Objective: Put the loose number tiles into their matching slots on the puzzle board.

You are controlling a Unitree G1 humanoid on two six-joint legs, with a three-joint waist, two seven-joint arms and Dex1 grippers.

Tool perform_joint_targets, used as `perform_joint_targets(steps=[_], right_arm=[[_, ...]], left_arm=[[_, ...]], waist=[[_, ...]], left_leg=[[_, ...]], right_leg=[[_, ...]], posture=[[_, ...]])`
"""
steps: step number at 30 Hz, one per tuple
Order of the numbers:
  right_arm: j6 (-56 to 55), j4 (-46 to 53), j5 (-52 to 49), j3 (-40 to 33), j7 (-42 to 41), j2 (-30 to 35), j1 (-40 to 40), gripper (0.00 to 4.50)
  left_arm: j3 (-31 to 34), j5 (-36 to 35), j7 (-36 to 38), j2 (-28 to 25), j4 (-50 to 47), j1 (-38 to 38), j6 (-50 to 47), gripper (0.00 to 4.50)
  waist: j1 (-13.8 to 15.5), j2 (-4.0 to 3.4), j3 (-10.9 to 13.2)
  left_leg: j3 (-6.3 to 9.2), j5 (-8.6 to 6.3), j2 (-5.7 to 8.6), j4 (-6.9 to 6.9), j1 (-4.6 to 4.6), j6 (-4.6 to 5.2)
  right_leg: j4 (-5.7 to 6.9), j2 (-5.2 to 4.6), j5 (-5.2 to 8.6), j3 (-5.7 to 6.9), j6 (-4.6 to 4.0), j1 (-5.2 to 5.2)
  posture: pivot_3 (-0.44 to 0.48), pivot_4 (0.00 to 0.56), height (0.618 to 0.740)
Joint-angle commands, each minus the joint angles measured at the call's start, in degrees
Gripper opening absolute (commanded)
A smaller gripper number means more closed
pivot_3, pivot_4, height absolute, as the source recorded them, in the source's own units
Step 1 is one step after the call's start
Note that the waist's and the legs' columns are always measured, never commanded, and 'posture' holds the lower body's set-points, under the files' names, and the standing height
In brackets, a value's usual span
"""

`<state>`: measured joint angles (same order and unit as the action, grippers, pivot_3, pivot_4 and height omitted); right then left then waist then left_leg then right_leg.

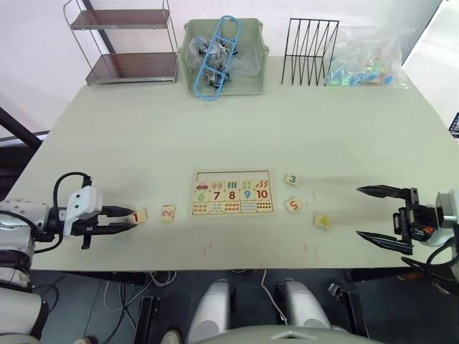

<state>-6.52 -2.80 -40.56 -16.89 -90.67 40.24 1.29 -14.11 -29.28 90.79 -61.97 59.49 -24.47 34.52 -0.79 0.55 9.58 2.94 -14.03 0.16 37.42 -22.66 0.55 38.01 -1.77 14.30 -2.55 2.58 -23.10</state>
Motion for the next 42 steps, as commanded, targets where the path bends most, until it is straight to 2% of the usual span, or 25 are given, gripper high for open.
perform_joint_targets(steps=[1,4,9,13,23,27,30,37,42], right_arm=[[-0.86,0.37,-0.79,-2.07,-0.23,-0.06,-0.20,4.50],[-1.05,0.43,-0.80,-2.18,-0.24,-0.17,-0.52,4.50],[-1.65,0.20,-0.66,-1.96,-0.28,-0.60,-1.03,4.50],[-1.63,0.79,-0.55,-1.38,0.24,-1.22,-1.27,4.50],[-2.41,0.91,-0.30,-1.74,1.18,-2.67,-2.11,4.50],[-3.14,1.94,-0.35,-2.35,3.40,-4.05,-3.85,4.50],[-4.13,2.34,-0.29,-2.79,4.04,-4.64,-5.08,4.50],[-5.72,3.64,-0.15,-2.90,5.31,-5.47,-7.04,4.50],[-5.85,4.62,0.16,-2.51,6.72,-5.76,-6.87,4.50]], left_arm=[[0.42,0.34,1.71,-0.92,0.75,-0.32,0.03,0.94],[-0.57,3.52,1.71,-2.31,0.75,-1.08,3.46,0.94],[1.90,-1.86,1.71,-3.18,-8.90,-3.11,-7.15,0.94],[0.87,-3.43,1.71,-5.25,-16.35,-3.68,-13.70,0.94],[-2.91,-3.07,1.71,-4.77,-22.41,-15.50,-26.87,0.94],[-2.92,1.71,1.71,-1.19,-21.31,-20.26,-30.03,0.94],[-2.80,9.41,-0.99,2.01,-20.56,-23.33,-29.55,0.94],[-3.14,17.04,-0.78,8.01,-22.05,-28.39,-35.45,0.94],[-3.78,22.06,0.24,10.61,-20.20,-30.90,-35.70,0.94]], waist=[[0.00,0.00,0.00],[0.01,0.00,0.00],[0.04,0.01,0.00],[-0.06,0.02,0.01],[-0.12,0.05,0.02],[0.01,0.05,0.02],[0.01,0.05,0.03],[-0.10,0.09,0.05],[-0.20,0.09,0.05]], left_leg=[[0.00,0.00,0.00,0.00,0.00,0.00],[-0.01,0.00,0.00,0.00,0.00,0.00],[-0.03,0.00,0.00,0.03,-0.04,0.00],[-0.01,0.00,-0.01,0.03,-0.05,0.00],[-0.04,0.00,0.02,0.07,-0.07,0.00],[0.01,0.00,0.08,0.08,-0.07,0.00],[0.01,0.00,0.16,0.10,-0.08,0.00],[0.04,0.00,0.18,0.11,-0.10,0.00],[0.03,0.00,0.19,0.12,-0.08,0.00]], right_leg=[[0.00,0.00,0.00,0.00,0.00,0.00],[0.00,0.01,0.00,0.00,0.00,0.00],[0.00,0.02,0.00,0.01,0.00,0.00],[0.00,0.03,0.00,0.00,0.00,0.00],[0.01,0.09,0.00,0.00,0.01,0.01],[0.04,0.13,0.00,0.02,0.01,0.01],[0.04,0.14,0.00,0.00,0.01,0.01],[0.05,0.17,0.00,0.00,0.01,0.01],[0.06,0.20,0.00,-0.04,0.01,0.01]], posture=[[0.000,0.150,0.739],[0.000,0.150,0.739],[0.000,0.150,0.739],[0.000,0.150,0.739],[0.000,0.150,0.739],[0.000,0.150,0.739],[0.000,0.150,0.739],[0.000,0.150,0.739],[0.000,0.150,0.739]])
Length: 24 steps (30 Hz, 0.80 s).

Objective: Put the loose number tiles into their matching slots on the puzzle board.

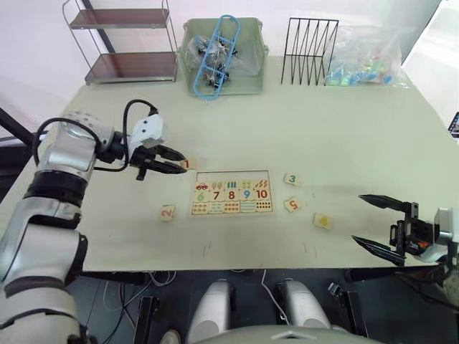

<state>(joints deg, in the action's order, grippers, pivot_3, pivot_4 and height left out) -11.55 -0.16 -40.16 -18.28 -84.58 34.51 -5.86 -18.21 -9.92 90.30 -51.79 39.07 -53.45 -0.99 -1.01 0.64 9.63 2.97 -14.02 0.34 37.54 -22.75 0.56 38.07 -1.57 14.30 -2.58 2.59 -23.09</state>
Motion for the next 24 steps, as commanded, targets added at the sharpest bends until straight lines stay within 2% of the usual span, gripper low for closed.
perform_joint_targets(steps=[1,4,14,24], right_arm=[[-0.87,2.22,-0.15,-1.04,0.94,-0.08,0.33,4.50],[-0.99,3.01,-0.04,-0.98,1.72,-0.27,0.21,4.50],[-0.39,6.12,0.22,-0.51,3.82,-1.22,-1.37,4.50],[-0.63,8.17,0.28,-0.14,5.04,-1.82,-3.64,4.50]], left_arm=[[-0.08,3.95,1.20,0.66,0.51,-2.32,0.17,0.94],[-2.37,8.80,0.69,2.25,0.58,-4.82,-0.75,0.94],[-6.61,17.40,2.02,7.45,2.36,-9.72,-1.12,0.94],[-11.34,22.57,2.12,10.21,6.72,-12.88,0.08,0.94]], waist=[[0.02,0.00,0.00],[0.06,0.02,0.01],[0.09,0.04,0.03],[0.09,0.07,0.04]], left_leg=[[0.00,0.00,0.00,0.00,0.00,0.00],[0.02,0.00,0.00,0.00,-0.02,0.00],[0.07,0.00,0.05,0.01,-0.05,0.00],[0.07,0.00,0.05,0.01,-0.04,0.00]], right_leg=[[0.00,0.00,0.00,0.00,0.00,0.00],[0.00,0.00,0.00,0.00,0.00,0.00],[0.01,-0.01,0.00,0.00,0.00,0.00],[0.02,0.01,0.00,-0.01,0.00,0.00]], posture=[[0.000,0.150,0.739],[0.000,0.150,0.739],[0.000,0.150,0.739],[0.000,0.150,0.739]])
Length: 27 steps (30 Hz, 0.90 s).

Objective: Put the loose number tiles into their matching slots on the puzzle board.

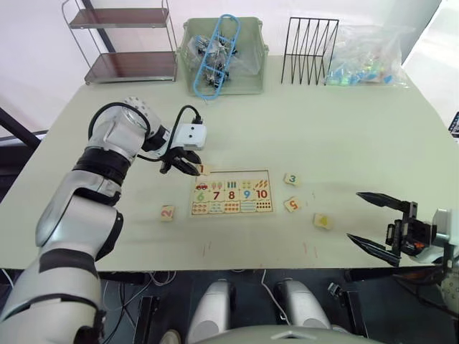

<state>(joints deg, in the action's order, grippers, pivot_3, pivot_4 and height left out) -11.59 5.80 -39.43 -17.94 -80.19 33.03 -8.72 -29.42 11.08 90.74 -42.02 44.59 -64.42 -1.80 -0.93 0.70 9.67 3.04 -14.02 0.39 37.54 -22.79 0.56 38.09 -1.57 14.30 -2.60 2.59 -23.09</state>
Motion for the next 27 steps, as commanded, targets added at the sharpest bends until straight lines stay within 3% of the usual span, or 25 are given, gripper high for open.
perform_joint_targets(steps=[1,10,27], right_arm=[[-0.65,2.54,-0.41,-0.46,0.84,-0.50,-1.13,4.50],[-1.04,4.58,-0.28,-0.91,2.10,-0.96,-3.47,4.50],[-1.22,6.20,-0.04,-0.69,3.42,-0.83,-4.77,4.50]], left_arm=[[-0.18,2.07,1.70,0.79,1.89,-2.22,1.26,0.94],[-0.04,5.07,1.24,3.75,6.90,-4.10,4.37,0.94],[-0.84,5.89,1.76,4.51,9.35,-4.58,5.47,0.94]], waist=[[0.03,0.01,0.00],[0.03,0.05,0.03],[0.02,0.09,0.05]], left_leg=[[0.00,0.00,0.00,0.00,0.00,0.00],[0.01,0.00,0.01,0.00,-0.01,0.00],[0.02,0.00,0.01,0.01,-0.01,0.00]], right_leg=[[0.00,0.00,0.00,0.00,0.00,0.00],[0.00,0.00,0.00,0.01,0.00,0.00],[0.01,0.00,0.00,0.01,0.00,0.00]], posture=[[0.000,0.150,0.739],[0.000,0.150,0.739],[0.000,0.150,0.739]])
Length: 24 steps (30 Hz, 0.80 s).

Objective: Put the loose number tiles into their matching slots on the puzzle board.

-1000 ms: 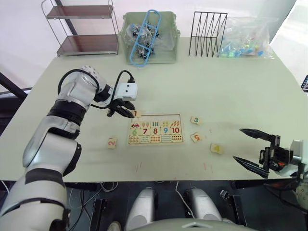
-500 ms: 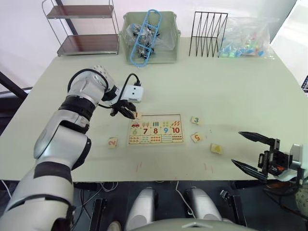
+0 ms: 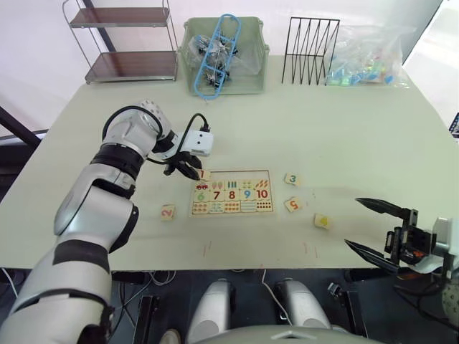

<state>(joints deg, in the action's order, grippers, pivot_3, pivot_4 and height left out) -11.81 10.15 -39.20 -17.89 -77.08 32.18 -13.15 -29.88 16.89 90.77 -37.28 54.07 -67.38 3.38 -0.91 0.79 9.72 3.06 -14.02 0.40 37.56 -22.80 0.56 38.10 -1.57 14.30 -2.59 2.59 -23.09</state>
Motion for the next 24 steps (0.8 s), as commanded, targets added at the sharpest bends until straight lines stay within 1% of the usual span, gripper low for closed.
perform_joint_targets(steps=[1,10,12,13,14,15,17,18,19,24], right_arm=[[-1.04,1.86,-0.22,-0.69,0.35,0.00,-0.37,4.50],[-1.33,1.63,0.26,-0.43,0.47,-0.16,-0.19,4.50],[-1.21,1.66,0.34,-0.35,0.56,-0.13,-0.09,4.50],[-1.20,1.64,0.39,-0.33,0.58,-0.12,-0.06,4.50],[-1.17,1.60,0.43,-0.31,0.58,-0.09,-0.01,4.50],[-1.15,1.54,0.48,-0.29,0.58,-0.07,0.07,4.50],[-1.12,1.48,0.53,-0.25,0.62,-0.05,0.17,4.50],[-1.12,1.48,0.54,-0.24,0.63,-0.05,0.18,4.50],[-1.11,1.44,0.55,-0.20,0.65,-0.05,0.26,4.50],[-1.11,1.17,0.64,0.02,0.68,-0.07,0.67,4.50]], left_arm=[[-0.39,0.09,1.73,-0.20,-0.14,-1.57,0.23,0.94],[0.67,0.52,1.72,0.62,-0.10,-1.13,-0.19,0.94],[0.22,0.07,1.73,0.41,-0.31,-0.97,-0.17,1.95],[0.26,-0.06,1.73,0.41,-0.37,-0.92,-0.24,2.17],[0.33,-0.07,1.73,0.43,-0.33,-0.94,-0.30,2.61],[0.43,-0.02,1.73,0.48,-0.24,-0.98,-0.33,3.18],[0.51,0.17,1.73,0.50,-0.14,-1.04,-0.21,3.78],[0.58,0.25,1.73,0.50,-0.16,-1.04,-0.23,4.32],[0.67,0.29,1.73,0.48,-0.12,-1.09,-0.25,4.44],[1.38,-0.45,1.73,0.08,0.31,-1.76,-0.28,4.44]], waist=[[0.00,0.00,0.00],[0.07,0.00,0.00],[0.06,0.00,0.00],[0.06,0.01,0.01],[0.05,0.01,0.01],[0.05,0.01,0.01],[0.05,0.01,0.01],[0.05,0.01,0.01],[0.05,0.01,0.01],[0.02,0.01,0.01]], left_leg=[[0.00,0.00,0.00,0.00,0.00,0.00],[0.00,0.00,0.01,0.01,0.00,0.00],[0.00,0.00,0.01,0.02,0.00,0.00],[0.00,0.00,0.01,0.02,0.00,0.00],[0.01,0.00,0.01,0.02,0.00,0.00],[0.01,0.00,0.01,0.02,0.00,0.00],[0.02,0.00,0.01,0.03,0.00,0.00],[0.02,0.00,0.01,0.03,0.00,0.00],[0.02,0.00,0.01,0.03,0.00,0.00],[0.02,0.00,0.01,0.03,0.00,0.00]], right_leg=[[0.00,0.00,0.00,0.00,0.00,0.00],[0.01,-0.01,0.00,0.00,0.00,0.00],[0.01,-0.01,0.00,0.00,0.00,0.01],[0.01,-0.01,0.00,0.00,0.00,0.00],[0.02,0.00,0.00,0.01,0.00,0.00],[0.02,-0.01,0.00,0.00,0.00,0.01],[0.02,0.00,0.00,0.01,0.00,0.00],[0.02,0.00,0.00,0.01,0.00,0.00],[0.03,0.00,0.00,0.01,0.00,0.00],[0.03,0.00,0.00,0.01,0.00,0.00]], posture=[[0.000,0.150,0.739],[0.000,0.150,0.739],[0.000,0.150,0.739],[0.000,0.150,0.739],[0.000,0.150,0.739],[0.000,0.150,0.739],[0.000,0.150,0.739],[0.000,0.150,0.739],[0.000,0.150,0.739],[0.000,0.150,0.739]])
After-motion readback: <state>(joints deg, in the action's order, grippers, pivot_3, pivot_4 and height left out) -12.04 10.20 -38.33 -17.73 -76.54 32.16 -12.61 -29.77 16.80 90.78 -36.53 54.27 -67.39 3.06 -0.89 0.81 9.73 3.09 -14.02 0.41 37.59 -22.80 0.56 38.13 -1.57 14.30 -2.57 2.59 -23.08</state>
